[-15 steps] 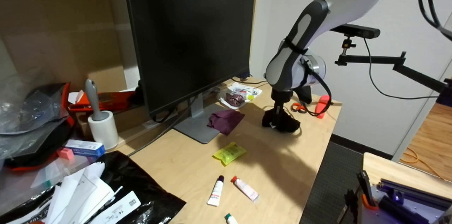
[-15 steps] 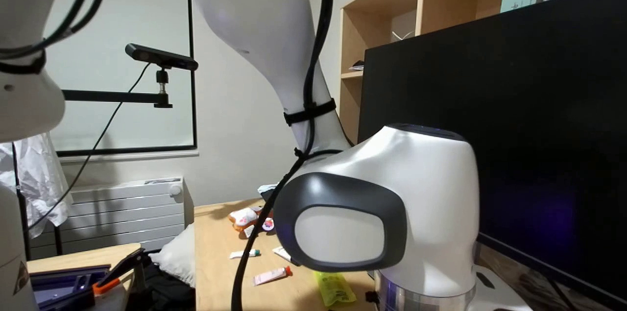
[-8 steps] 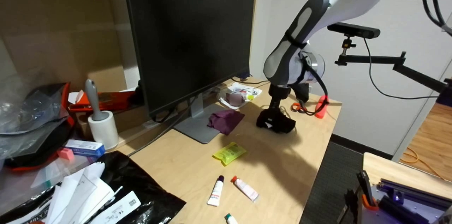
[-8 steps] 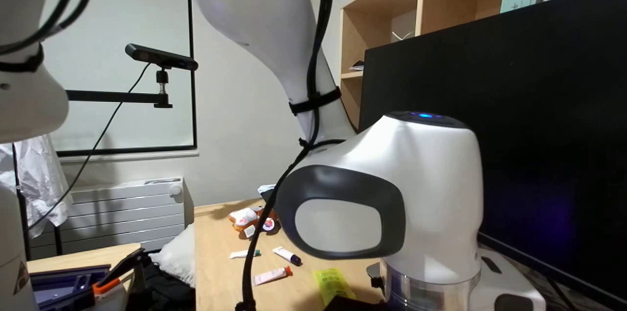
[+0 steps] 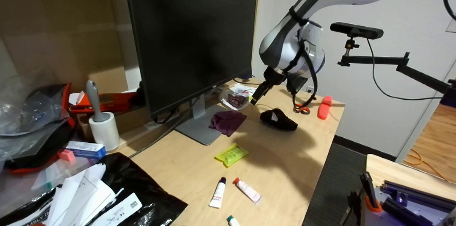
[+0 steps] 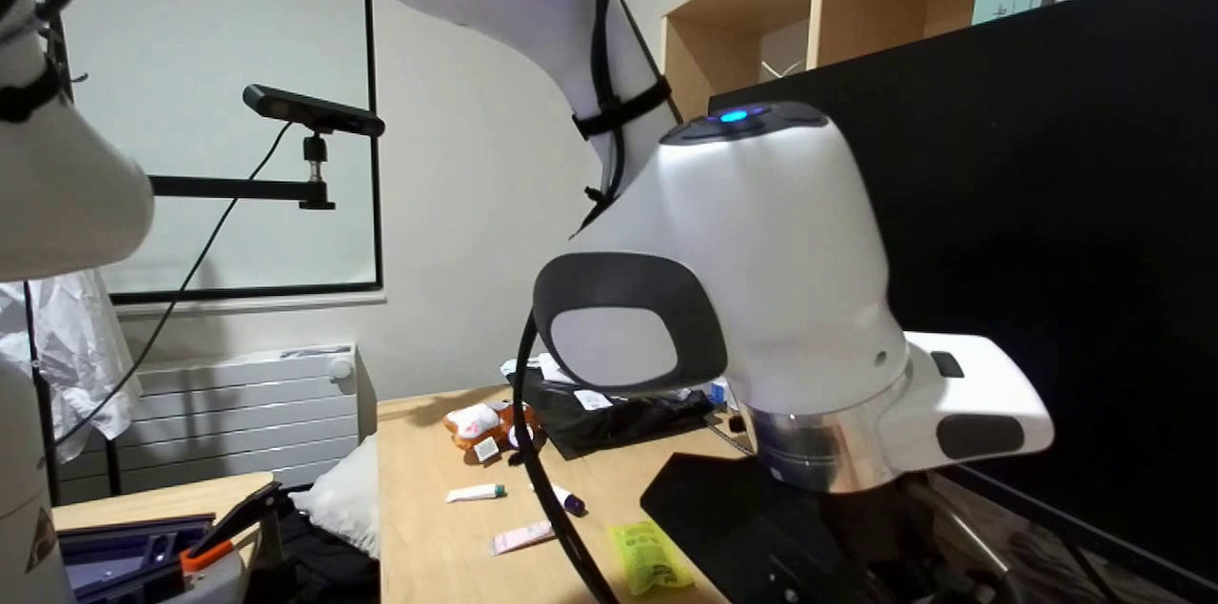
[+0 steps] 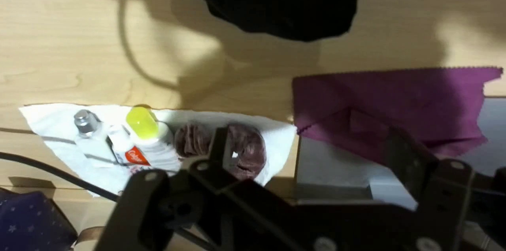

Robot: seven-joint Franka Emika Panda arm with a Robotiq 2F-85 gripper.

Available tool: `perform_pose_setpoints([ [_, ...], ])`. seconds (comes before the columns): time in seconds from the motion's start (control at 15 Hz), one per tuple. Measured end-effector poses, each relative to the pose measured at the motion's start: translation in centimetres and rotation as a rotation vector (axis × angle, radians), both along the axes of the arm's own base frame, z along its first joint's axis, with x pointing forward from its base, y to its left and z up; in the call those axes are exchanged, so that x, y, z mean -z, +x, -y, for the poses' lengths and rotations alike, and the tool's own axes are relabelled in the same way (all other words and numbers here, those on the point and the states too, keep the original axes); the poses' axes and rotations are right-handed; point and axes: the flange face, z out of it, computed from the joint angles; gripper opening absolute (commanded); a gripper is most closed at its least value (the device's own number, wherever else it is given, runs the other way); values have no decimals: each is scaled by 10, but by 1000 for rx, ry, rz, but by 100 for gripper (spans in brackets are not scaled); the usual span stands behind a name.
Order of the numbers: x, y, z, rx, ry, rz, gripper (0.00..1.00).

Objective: Move the purse to the right

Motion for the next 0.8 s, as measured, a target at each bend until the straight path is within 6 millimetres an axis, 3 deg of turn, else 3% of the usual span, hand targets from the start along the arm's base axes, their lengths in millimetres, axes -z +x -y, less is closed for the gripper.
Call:
perform_pose_setpoints([
  [0.2,-12,-15,-13,57,79,6,100],
  [0.8,-33,-107,-72,171,284,-192,100],
])
